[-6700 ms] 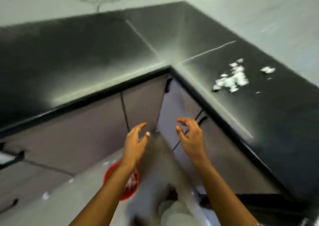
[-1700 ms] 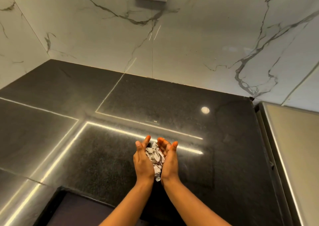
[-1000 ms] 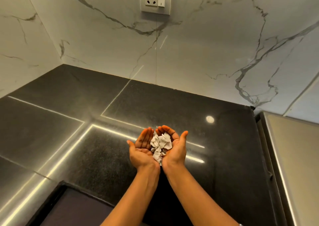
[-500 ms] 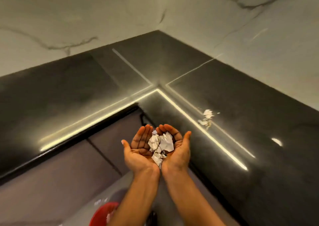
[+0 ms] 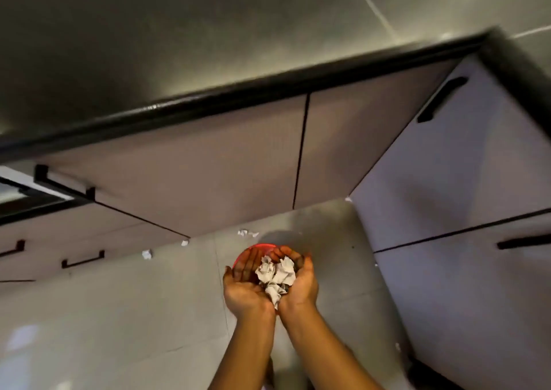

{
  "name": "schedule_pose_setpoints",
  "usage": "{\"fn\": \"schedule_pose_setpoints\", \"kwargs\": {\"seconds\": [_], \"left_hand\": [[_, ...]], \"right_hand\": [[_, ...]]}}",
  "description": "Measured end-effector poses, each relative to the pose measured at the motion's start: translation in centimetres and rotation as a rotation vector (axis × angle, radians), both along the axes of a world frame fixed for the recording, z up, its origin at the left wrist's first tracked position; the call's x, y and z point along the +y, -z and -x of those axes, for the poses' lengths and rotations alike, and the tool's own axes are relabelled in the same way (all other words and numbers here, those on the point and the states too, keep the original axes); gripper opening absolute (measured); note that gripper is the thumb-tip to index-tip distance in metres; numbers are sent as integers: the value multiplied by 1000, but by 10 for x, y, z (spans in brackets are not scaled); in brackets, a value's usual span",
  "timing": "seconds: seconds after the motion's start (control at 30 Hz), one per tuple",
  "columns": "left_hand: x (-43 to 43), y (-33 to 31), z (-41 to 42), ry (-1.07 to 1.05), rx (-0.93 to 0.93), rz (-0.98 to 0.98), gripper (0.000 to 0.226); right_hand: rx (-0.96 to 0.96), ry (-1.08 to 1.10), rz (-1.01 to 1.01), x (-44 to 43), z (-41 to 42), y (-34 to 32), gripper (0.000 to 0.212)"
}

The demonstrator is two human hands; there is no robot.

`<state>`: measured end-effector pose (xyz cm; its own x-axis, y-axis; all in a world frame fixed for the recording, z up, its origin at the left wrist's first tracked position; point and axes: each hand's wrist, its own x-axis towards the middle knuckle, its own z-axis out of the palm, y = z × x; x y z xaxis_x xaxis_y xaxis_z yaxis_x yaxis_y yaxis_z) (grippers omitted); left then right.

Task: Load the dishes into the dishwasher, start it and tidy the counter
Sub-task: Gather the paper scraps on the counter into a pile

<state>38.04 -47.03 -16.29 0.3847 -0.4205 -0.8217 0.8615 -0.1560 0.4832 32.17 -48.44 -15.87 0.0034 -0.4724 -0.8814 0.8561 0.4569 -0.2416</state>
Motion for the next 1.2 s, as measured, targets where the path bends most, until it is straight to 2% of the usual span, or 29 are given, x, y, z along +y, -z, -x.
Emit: {"fn": "schedule_pose_setpoints", "kwargs": {"seconds": [0.1, 0.2, 0.27, 0.37, 0.47, 0.57, 0.7, 0.87, 0.93, 1.0, 1.03, 1.1, 1.17, 1.2], "left_hand": [[-3, 97, -32, 93, 31, -36, 58], [1, 177, -58, 195, 110, -131, 77], [4, 204, -71, 266, 147, -173, 84], [18, 205, -81, 286, 188, -182, 87], [36, 165, -84, 233, 227, -113, 87], [47, 100, -82, 261, 230, -54, 78], [51, -18, -57, 452, 98, 49, 53], [37, -138, -3, 723, -79, 352, 37], [20, -176, 27, 849, -171, 461, 34], [1, -207, 63, 1002, -303, 568, 30], [-8, -218, 78, 1084, -389, 617, 28], [-26, -236, 115, 1253, -590, 747, 23], [-41, -242, 149, 1424, -797, 859, 23], [-48, -241, 162, 1493, -881, 893, 25]], "right_hand": [[24, -132, -89, -5, -23, 84, 52], [61, -269, -116, -12, -25, 153, 72], [73, -329, -164, -13, -20, 175, 78], [85, -396, -184, 0, -11, 183, 83], [38, -334, -122, 26, -1, 152, 84], [-21, -231, -90, 38, 6, 87, 80], [33, -178, 87, 51, 22, -18, 77], [203, -218, 396, 61, 81, -147, 62], [346, -176, 477, 67, 112, -194, 51], [580, -117, 528, 72, 147, -232, 37], [744, -109, 553, 74, 164, -246, 31], [1217, -166, 567, 79, 208, -268, 19], [1665, -304, 485, 80, 255, -273, 19], [1799, -426, 430, 77, 276, -270, 25]]}}
